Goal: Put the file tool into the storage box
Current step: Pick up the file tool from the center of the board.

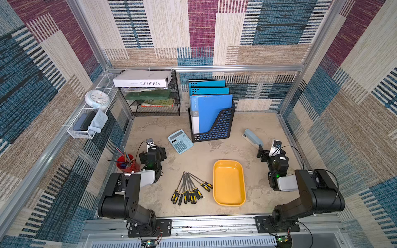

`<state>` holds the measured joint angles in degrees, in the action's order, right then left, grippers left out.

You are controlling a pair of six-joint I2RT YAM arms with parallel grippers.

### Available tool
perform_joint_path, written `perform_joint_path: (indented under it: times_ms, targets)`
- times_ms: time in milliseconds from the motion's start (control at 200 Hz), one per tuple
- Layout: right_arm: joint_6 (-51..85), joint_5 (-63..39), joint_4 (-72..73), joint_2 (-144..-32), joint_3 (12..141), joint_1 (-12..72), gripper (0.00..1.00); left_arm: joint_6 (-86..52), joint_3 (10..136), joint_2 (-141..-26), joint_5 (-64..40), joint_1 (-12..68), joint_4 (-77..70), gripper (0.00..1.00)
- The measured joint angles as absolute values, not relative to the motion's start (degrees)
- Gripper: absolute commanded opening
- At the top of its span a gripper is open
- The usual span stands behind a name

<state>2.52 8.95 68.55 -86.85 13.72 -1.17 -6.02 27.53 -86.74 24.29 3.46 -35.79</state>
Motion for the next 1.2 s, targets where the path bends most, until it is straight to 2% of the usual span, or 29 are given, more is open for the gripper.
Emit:
perform_joint_path:
  times_ms: [706,912,1202]
  targets:
    - [2.5,8.9,67.9,-86.0,13.9,-1.2,0.99,-6.0,27.8,-85.9,24.0,3.5,-34.5,0.99]
    - [3.2,9.8,54.4,-74.8,21.1,-1.1,1.0,-6.3,38.8,-75.4,22.6,4.1,-17.3,0.99]
    - [9.3,2.1,18.6,-58.3,36.1,-1.0,0.97,-18.2,56.8,-59.7,16.4,12.8,22.7,0.99]
